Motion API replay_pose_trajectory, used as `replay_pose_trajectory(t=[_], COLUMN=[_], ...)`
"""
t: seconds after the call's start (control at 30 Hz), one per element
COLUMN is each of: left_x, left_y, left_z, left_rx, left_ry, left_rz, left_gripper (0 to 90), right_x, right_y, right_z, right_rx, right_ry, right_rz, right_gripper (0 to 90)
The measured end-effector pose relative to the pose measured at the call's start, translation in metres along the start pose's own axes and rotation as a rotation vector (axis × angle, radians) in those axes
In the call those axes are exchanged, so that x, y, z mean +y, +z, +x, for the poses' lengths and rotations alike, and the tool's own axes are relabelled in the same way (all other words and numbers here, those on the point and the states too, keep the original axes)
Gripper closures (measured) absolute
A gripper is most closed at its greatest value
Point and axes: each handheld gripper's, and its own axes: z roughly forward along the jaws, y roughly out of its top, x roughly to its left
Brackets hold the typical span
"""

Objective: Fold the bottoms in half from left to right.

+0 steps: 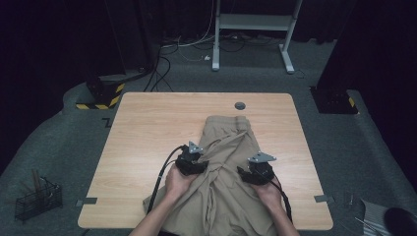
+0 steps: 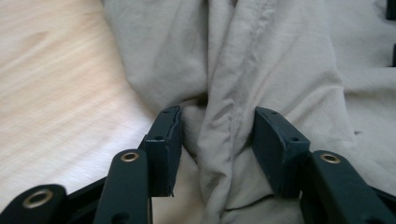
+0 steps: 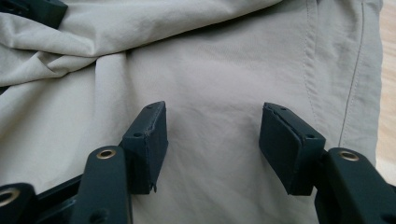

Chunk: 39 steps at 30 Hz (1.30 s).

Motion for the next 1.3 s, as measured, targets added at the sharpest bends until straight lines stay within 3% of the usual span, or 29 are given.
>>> replay_pose_trajectory(t=[0.23, 0.57, 0.83, 0.97, 1.13, 1.3], left_x=[0.003, 0.015, 0.02, 0.02, 0.018, 0.006], left_y=[0.005, 0.012, 0.017, 0.014, -0.01, -0.029], left_z=[0.027, 0.059, 0.071, 0.074, 0.08, 0.082], left_rx=[0.034, 0.07, 0.081, 0.073, 0.08, 0.078], left_ry=[-0.031, -0.063, -0.077, -0.114, -0.135, -0.145], left_rz=[-0.034, -0.01, -0.019, -0.004, -0.047, -0.035], left_gripper=[53.6, 53.9, 52.7, 46.6, 45.3, 44.0], right_x=[0.021, 0.046, 0.058, 0.058, 0.057, 0.049], right_y=[0.023, 0.049, 0.063, 0.061, 0.033, 0.022], right_z=[0.002, 0.007, 0.004, 0.004, -0.004, -0.005], right_rx=[-0.012, -0.026, -0.027, -0.028, -0.034, -0.025], right_ry=[0.013, 0.023, 0.027, 0.035, 0.114, 0.094], right_rz=[-0.001, -0.001, 0.0, 0.009, -0.054, -0.038], right_gripper=[42.3, 42.6, 41.6, 41.5, 43.3, 43.7])
